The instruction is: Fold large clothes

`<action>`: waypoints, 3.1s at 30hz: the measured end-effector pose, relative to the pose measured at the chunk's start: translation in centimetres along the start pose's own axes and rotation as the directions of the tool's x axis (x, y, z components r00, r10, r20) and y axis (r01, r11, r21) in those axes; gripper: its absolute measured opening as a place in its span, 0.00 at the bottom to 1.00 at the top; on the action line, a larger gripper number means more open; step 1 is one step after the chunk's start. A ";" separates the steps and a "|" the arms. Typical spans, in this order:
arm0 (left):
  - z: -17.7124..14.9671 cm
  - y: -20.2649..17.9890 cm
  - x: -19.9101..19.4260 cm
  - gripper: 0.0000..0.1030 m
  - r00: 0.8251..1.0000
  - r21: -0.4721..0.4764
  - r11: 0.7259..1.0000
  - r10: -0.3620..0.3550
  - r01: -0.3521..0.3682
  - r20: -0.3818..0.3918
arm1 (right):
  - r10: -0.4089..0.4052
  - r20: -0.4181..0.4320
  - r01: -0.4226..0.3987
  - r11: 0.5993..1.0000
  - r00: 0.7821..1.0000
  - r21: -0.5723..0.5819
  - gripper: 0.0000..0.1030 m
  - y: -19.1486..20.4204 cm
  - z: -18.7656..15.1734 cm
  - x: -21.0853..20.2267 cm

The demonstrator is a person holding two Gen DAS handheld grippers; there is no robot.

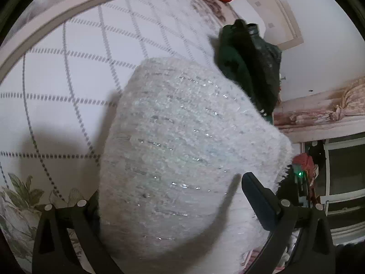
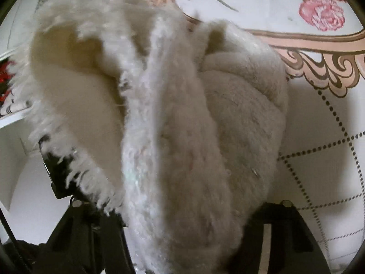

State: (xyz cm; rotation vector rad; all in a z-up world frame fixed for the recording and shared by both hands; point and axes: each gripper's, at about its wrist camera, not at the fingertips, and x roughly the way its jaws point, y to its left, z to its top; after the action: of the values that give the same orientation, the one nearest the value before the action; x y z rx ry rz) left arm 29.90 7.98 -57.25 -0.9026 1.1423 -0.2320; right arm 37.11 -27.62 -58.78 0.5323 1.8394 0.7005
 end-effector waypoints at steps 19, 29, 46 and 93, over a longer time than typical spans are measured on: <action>13.9 -22.1 2.6 1.00 1.000 0.235 0.972 -0.021 0.024 -0.017 | 0.119 0.300 -0.126 0.992 0.946 0.002 0.52 8.1 5.8 -14.5; 29.2 -31.3 14.0 1.00 1.000 0.330 0.944 -0.001 0.010 -0.027 | 0.070 0.367 -0.062 0.998 0.928 -0.033 0.52 10.5 25.0 -26.0; 30.0 -32.5 13.8 1.00 0.931 0.385 0.856 0.260 -0.344 0.255 | -0.439 0.452 0.430 0.894 0.777 0.130 0.95 11.7 29.9 -24.7; -2.4 -46.7 -29.7 1.00 0.825 0.505 0.708 0.196 -0.493 0.530 | -0.544 0.839 0.697 0.614 0.032 0.371 1.00 49.7 -34.4 -40.3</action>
State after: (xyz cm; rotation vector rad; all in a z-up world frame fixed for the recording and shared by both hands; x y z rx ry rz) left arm 27.57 -5.68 -3.58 -0.0980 0.7039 -0.0648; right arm 20.86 -24.96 11.96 -0.1066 0.6958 -0.1738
